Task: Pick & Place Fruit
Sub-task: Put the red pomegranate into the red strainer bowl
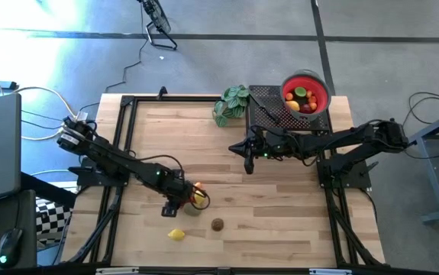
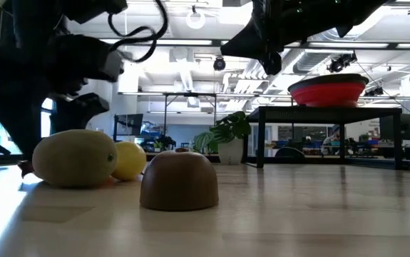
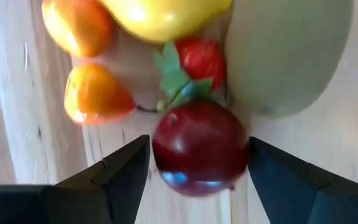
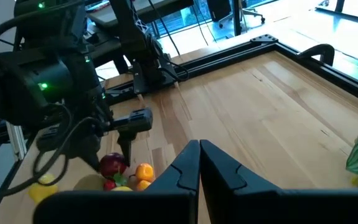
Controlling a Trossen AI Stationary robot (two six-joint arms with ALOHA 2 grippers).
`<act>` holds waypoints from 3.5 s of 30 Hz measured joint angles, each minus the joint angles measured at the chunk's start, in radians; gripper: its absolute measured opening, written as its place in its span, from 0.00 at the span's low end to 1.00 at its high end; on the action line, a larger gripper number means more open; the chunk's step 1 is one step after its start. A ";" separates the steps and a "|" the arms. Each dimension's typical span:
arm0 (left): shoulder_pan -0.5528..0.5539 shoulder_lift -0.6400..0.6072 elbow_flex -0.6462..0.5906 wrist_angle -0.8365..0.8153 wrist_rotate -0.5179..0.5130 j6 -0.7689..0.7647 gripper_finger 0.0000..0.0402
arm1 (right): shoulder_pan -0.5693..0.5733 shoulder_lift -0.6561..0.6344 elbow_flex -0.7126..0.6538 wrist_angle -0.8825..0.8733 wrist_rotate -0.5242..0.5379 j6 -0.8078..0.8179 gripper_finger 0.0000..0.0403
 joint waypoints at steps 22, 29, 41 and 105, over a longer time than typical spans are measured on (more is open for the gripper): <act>0.000 0.031 0.000 0.009 0.012 0.000 0.64 | 0.000 0.000 0.000 -0.018 0.000 0.000 0.01; 0.000 0.031 0.001 0.010 0.012 0.000 0.64 | 0.000 0.000 0.000 -0.019 0.000 0.000 0.01; 0.000 0.030 0.000 0.010 0.012 0.000 0.64 | 0.000 0.000 0.000 -0.019 0.000 -0.022 0.01; 0.699 -0.261 0.393 -0.109 0.401 0.033 0.52 | 0.000 -0.001 0.000 0.065 -0.126 -0.401 0.01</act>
